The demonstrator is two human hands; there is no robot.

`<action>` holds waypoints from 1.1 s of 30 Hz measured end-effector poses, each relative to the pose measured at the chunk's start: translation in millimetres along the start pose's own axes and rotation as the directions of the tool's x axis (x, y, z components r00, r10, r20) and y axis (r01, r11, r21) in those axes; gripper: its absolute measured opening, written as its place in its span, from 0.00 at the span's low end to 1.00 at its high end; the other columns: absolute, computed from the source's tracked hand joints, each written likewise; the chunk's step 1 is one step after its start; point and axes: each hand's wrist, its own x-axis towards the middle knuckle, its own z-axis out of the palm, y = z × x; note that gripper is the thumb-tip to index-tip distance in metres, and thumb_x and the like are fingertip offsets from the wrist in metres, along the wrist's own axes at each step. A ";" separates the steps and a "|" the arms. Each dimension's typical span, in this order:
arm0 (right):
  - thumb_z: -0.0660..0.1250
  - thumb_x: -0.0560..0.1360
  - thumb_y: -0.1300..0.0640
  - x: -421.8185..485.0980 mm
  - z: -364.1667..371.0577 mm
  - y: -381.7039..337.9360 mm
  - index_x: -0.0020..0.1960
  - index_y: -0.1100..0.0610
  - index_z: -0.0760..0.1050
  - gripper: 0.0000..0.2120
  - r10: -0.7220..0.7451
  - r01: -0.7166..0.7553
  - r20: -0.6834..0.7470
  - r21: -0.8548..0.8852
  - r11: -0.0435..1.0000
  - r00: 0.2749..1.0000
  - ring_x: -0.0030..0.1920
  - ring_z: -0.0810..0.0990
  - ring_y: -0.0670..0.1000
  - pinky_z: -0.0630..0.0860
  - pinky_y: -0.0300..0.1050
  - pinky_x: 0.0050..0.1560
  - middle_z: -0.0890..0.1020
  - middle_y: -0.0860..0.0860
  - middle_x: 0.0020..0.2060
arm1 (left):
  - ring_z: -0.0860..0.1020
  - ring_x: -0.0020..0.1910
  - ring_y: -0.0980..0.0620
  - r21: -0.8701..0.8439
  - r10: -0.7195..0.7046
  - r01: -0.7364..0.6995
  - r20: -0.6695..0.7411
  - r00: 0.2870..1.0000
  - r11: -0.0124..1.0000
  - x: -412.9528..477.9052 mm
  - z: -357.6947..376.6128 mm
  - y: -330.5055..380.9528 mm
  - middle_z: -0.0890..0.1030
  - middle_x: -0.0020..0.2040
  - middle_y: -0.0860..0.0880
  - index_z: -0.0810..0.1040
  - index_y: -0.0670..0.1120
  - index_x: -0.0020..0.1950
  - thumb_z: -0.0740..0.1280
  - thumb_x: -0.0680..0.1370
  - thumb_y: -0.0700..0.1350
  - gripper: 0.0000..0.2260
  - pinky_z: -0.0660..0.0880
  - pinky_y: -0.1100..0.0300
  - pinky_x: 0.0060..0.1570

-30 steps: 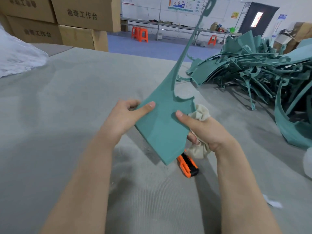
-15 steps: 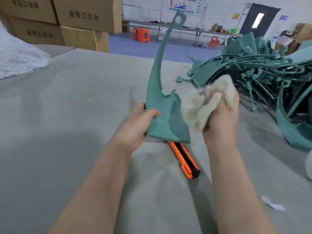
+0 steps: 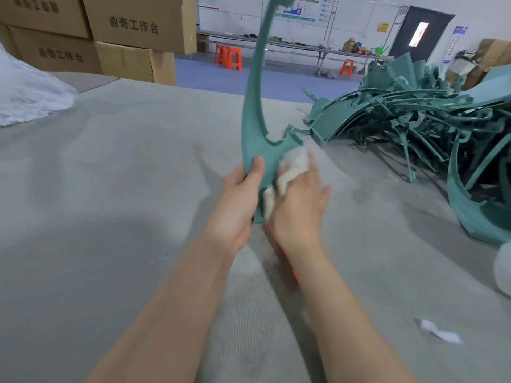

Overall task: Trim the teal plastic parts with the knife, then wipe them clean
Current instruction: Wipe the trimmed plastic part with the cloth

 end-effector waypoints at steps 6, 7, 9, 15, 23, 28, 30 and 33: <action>0.60 0.78 0.52 -4.2 11.8 -20.4 0.79 0.53 0.52 0.32 -0.266 0.265 0.032 0.010 0.964 0.964 0.78 0.45 0.49 0.36 0.58 0.73 0.47 0.49 0.79 | 0.81 0.56 0.49 -0.199 -0.082 0.086 0.029 0.996 0.976 11.1 -17.5 12.6 0.80 0.60 0.42 0.74 0.40 0.65 0.53 0.84 0.47 0.17 0.76 0.58 0.57; 0.60 0.78 0.51 1.2 9.9 -12.8 0.79 0.53 0.53 0.32 -0.217 0.217 0.023 -0.020 0.976 0.976 0.78 0.44 0.48 0.37 0.60 0.73 0.46 0.48 0.79 | 0.81 0.54 0.50 -0.189 -0.072 0.079 0.041 0.997 0.979 9.8 -15.2 11.0 0.81 0.59 0.43 0.75 0.41 0.64 0.54 0.84 0.46 0.16 0.78 0.58 0.56; 0.61 0.76 0.50 9.3 5.0 4.1 0.77 0.54 0.58 0.31 -0.073 0.074 0.009 -0.019 0.997 0.997 0.78 0.47 0.49 0.40 0.64 0.73 0.49 0.49 0.79 | 0.83 0.49 0.52 -0.137 -0.067 0.074 0.051 0.996 0.988 5.9 -12.9 7.3 0.83 0.56 0.47 0.77 0.42 0.61 0.56 0.84 0.45 0.14 0.80 0.58 0.52; 0.61 0.79 0.55 21.9 -11.8 52.3 0.54 0.57 0.75 0.08 0.241 -0.209 -0.087 0.279 0.937 0.967 0.53 0.77 0.57 0.68 0.42 0.49 0.80 0.57 0.55 | 0.84 0.46 0.54 0.029 -0.086 0.084 0.071 0.994 0.996 3.4 -23.2 8.9 0.85 0.50 0.49 0.79 0.44 0.56 0.58 0.83 0.46 0.11 0.81 0.59 0.44; 0.65 0.75 0.55 10.9 -19.5 15.4 0.48 0.54 0.65 0.09 0.191 0.080 -0.441 0.527 0.846 0.877 0.39 0.71 0.46 0.65 0.40 0.40 0.75 0.46 0.40 | 0.84 0.46 0.54 0.012 -0.055 0.055 0.011 0.998 0.998 5.6 -23.8 10.4 0.85 0.48 0.51 0.78 0.47 0.55 0.57 0.83 0.47 0.11 0.81 0.59 0.42; 0.60 0.80 0.54 -4.1 8.6 -14.2 0.72 0.60 0.68 0.22 -0.207 0.228 -0.102 0.291 0.929 0.973 0.72 0.64 0.53 0.57 0.53 0.73 0.68 0.55 0.73 | 0.83 0.42 0.57 -0.011 0.014 -0.014 0.017 1.000 1.000 5.9 -18.8 8.3 0.85 0.42 0.52 0.78 0.46 0.53 0.57 0.84 0.44 0.11 0.79 0.65 0.41; 0.59 0.80 0.56 0.7 14.5 -6.5 0.78 0.57 0.57 0.28 -0.207 0.206 -0.006 0.131 0.970 0.978 0.78 0.51 0.50 0.46 0.58 0.76 0.56 0.51 0.78 | 0.84 0.44 0.55 -0.074 0.008 -0.007 0.021 1.000 0.997 5.9 -18.4 9.9 0.85 0.44 0.50 0.78 0.44 0.55 0.56 0.84 0.44 0.11 0.80 0.64 0.43; 0.61 0.77 0.55 13.4 6.9 14.4 0.76 0.59 0.60 0.28 0.013 -0.012 0.029 -0.033 0.999 0.999 0.77 0.54 0.51 0.52 0.60 0.74 0.58 0.53 0.77 | 0.84 0.43 0.54 -0.031 -0.013 0.015 0.060 0.998 0.999 3.5 -17.1 7.9 0.85 0.45 0.49 0.78 0.43 0.56 0.56 0.83 0.44 0.12 0.81 0.60 0.43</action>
